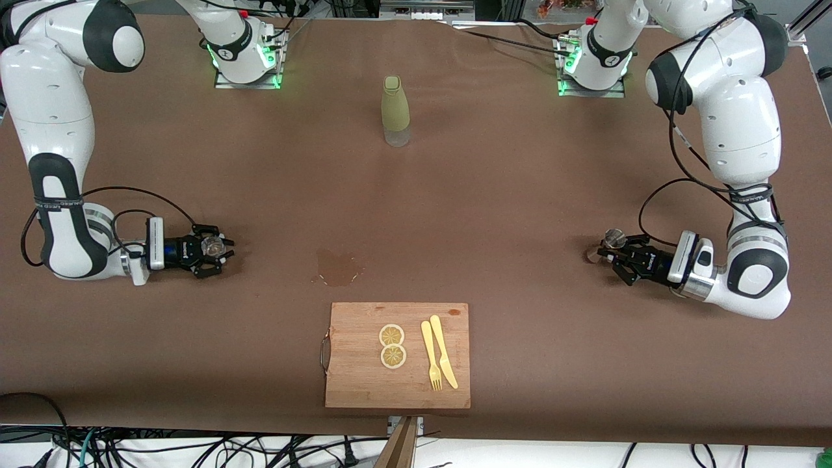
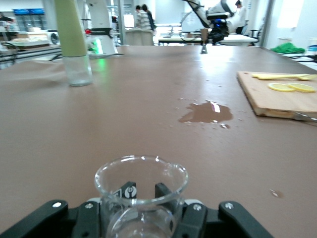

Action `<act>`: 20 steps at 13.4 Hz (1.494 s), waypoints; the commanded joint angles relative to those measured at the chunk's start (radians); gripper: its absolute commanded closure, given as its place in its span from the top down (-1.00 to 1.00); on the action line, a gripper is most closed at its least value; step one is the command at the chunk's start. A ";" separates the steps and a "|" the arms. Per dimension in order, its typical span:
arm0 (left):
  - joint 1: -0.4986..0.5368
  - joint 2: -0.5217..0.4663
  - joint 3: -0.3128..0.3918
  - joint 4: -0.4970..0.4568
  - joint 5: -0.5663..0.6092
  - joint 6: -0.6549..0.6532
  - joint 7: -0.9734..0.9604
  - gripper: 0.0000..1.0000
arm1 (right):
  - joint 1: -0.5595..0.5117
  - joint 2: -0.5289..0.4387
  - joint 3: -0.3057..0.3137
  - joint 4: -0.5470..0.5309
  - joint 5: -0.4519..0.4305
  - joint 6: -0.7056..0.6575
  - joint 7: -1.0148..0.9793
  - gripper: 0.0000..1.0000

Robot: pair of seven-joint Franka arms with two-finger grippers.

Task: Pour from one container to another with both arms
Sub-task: 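Lower the beaker with the right gripper while the left gripper lowers the jigger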

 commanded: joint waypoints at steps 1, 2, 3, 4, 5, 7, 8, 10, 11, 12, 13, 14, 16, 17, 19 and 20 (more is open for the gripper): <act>0.029 0.003 0.011 -0.012 0.057 -0.035 0.164 -1.00 | -0.001 -0.002 -0.002 0.015 -0.050 -0.044 -0.012 -0.43; 0.040 0.005 0.016 -0.012 0.058 -0.021 0.186 -1.00 | 0.000 0.004 -0.002 0.015 -0.070 -0.049 -0.012 -0.43; 0.045 0.005 0.027 -0.012 0.058 0.014 0.212 -1.00 | 0.002 0.008 -0.002 0.015 -0.078 -0.049 -0.014 -0.43; 0.048 0.005 0.031 -0.009 0.058 0.028 0.215 -1.00 | 0.003 0.010 -0.002 0.015 -0.090 -0.049 -0.014 -0.43; 0.048 0.005 0.041 -0.009 0.058 0.028 0.215 -1.00 | 0.005 0.011 -0.002 0.015 -0.108 -0.049 -0.014 -0.43; 0.048 0.005 0.042 -0.008 0.058 0.030 0.215 -1.00 | 0.003 0.017 -0.002 0.015 -0.116 -0.049 -0.014 -0.29; 0.048 0.008 0.041 -0.008 0.057 0.033 0.217 -1.00 | 0.005 0.028 -0.002 0.015 -0.116 -0.047 -0.017 -0.28; 0.048 0.015 0.041 -0.008 0.055 0.033 0.220 -0.84 | 0.003 0.045 -0.002 0.015 -0.118 -0.042 -0.038 -0.25; 0.048 0.017 0.041 -0.008 0.055 0.033 0.220 -0.52 | 0.003 0.050 -0.002 0.015 -0.119 -0.039 -0.039 0.04; 0.046 0.024 0.039 -0.008 0.057 0.037 0.221 0.35 | 0.003 0.051 -0.002 0.015 -0.119 -0.038 -0.039 0.68; 0.046 0.028 0.039 -0.008 0.055 0.041 0.224 0.99 | 0.003 0.054 -0.003 0.015 -0.119 -0.036 -0.037 1.00; 0.046 0.026 0.039 -0.008 0.057 0.041 0.250 1.00 | 0.003 0.054 -0.003 0.015 -0.118 -0.035 -0.037 1.00; 0.045 0.026 0.042 -0.008 0.057 0.042 0.252 1.00 | 0.002 0.051 -0.005 0.019 -0.118 -0.035 -0.029 1.00; 0.046 0.026 0.044 -0.009 0.057 0.047 0.252 1.00 | 0.003 0.051 -0.015 0.026 -0.118 -0.038 -0.028 1.00; 0.052 0.011 0.050 -0.011 0.058 0.086 0.250 1.00 | 0.003 0.051 -0.037 0.038 -0.118 -0.045 -0.023 1.00; 0.066 -0.021 0.050 -0.012 0.058 0.128 0.249 1.00 | 0.003 0.050 -0.047 0.038 -0.118 -0.045 -0.019 1.00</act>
